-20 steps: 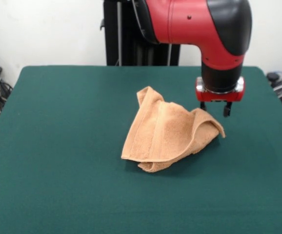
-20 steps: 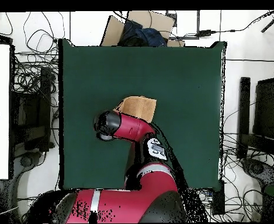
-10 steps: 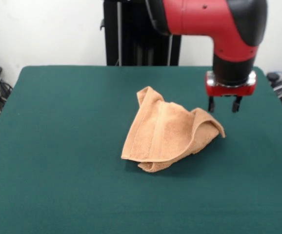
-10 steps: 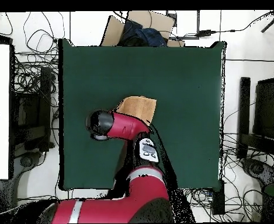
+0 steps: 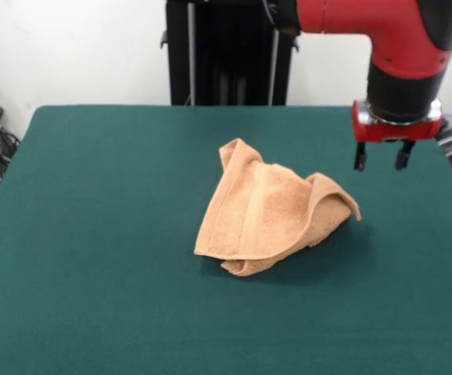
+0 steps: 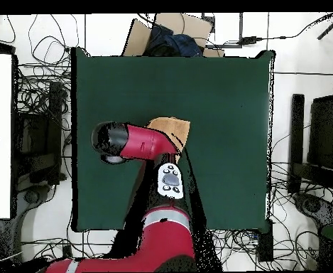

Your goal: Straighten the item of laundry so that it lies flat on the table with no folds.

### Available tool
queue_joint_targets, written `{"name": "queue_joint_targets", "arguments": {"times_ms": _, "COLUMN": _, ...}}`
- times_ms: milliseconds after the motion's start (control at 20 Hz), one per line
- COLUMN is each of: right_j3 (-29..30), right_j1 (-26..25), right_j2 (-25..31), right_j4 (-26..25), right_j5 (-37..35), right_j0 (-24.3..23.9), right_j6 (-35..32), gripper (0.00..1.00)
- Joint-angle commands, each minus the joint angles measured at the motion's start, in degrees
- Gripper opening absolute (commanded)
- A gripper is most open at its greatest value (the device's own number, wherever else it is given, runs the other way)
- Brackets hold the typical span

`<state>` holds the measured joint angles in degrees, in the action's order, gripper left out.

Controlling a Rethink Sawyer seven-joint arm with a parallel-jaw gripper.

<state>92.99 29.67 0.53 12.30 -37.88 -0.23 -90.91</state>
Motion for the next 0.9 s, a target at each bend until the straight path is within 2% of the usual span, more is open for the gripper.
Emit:
{"name": "queue_joint_targets", "arguments": {"times_ms": 50, "right_j3": -4.4, "right_j1": -2.4, "right_j2": 0.8, "right_j4": 1.2, "right_j5": -3.1, "right_j0": -1.5, "right_j6": -11.2, "gripper": 1.0}}
{"name": "queue_joint_targets", "arguments": {"times_ms": 600, "right_j3": -1.5, "right_j1": -4.4, "right_j2": 4.1, "right_j4": 3.2, "right_j5": 2.1, "right_j0": -4.4, "right_j6": -10.4, "gripper": 1.0}}
{"name": "queue_joint_targets", "arguments": {"times_ms": 900, "right_j3": 2.2, "right_j1": -4.7, "right_j2": 6.0, "right_j4": 3.6, "right_j5": 7.4, "right_j0": -5.6, "right_j6": -10.6, "gripper": 1.0}}
